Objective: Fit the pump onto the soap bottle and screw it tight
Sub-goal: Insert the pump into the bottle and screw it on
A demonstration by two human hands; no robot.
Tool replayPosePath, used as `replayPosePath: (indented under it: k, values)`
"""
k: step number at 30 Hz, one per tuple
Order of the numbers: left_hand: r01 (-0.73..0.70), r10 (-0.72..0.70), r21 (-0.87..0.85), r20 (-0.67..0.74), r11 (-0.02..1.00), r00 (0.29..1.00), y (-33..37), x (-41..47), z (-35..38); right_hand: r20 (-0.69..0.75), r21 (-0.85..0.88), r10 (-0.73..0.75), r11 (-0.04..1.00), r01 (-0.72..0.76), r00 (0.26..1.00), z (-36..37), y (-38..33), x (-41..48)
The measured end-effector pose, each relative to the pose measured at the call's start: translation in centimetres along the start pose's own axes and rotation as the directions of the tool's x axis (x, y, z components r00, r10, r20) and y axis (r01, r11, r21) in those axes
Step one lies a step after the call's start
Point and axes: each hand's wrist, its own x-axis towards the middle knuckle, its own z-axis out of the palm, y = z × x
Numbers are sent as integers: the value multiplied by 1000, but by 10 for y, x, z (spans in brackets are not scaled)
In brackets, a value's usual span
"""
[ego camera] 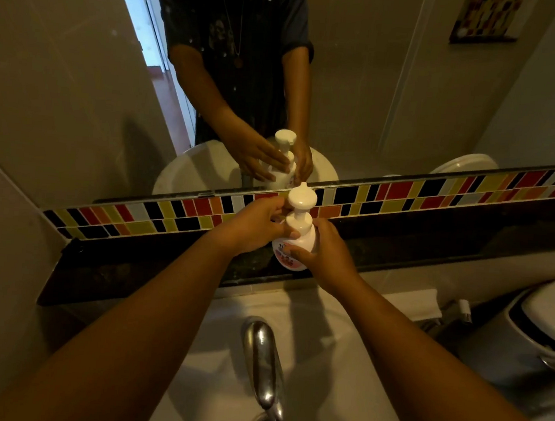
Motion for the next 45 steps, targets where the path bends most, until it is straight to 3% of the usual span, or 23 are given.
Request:
replayPosePath:
  k: [11, 22, 33, 42, 45]
  values:
    - [53, -62, 72, 124, 996, 990, 1, 3, -3, -8, 7, 11, 1000, -11, 1000, 2, 3, 2]
    - [18, -25, -53, -122, 998, 992, -3, 8, 15, -7, 54, 20, 998, -20, 1000, 5, 9, 0]
    - [-6, 5, -54, -17, 999, 1000, -7, 4, 3, -11, 57, 19, 998, -18, 1000, 7, 12, 3]
    - [71, -92, -187, -106, 980, 990, -17, -6, -3, -3, 61, -9, 998, 9, 1000, 5, 12, 2]
    - [32, -55, -209, -105, 977, 993, -17, -9, 9, -4, 57, -4, 998, 4, 1000, 6, 13, 3]
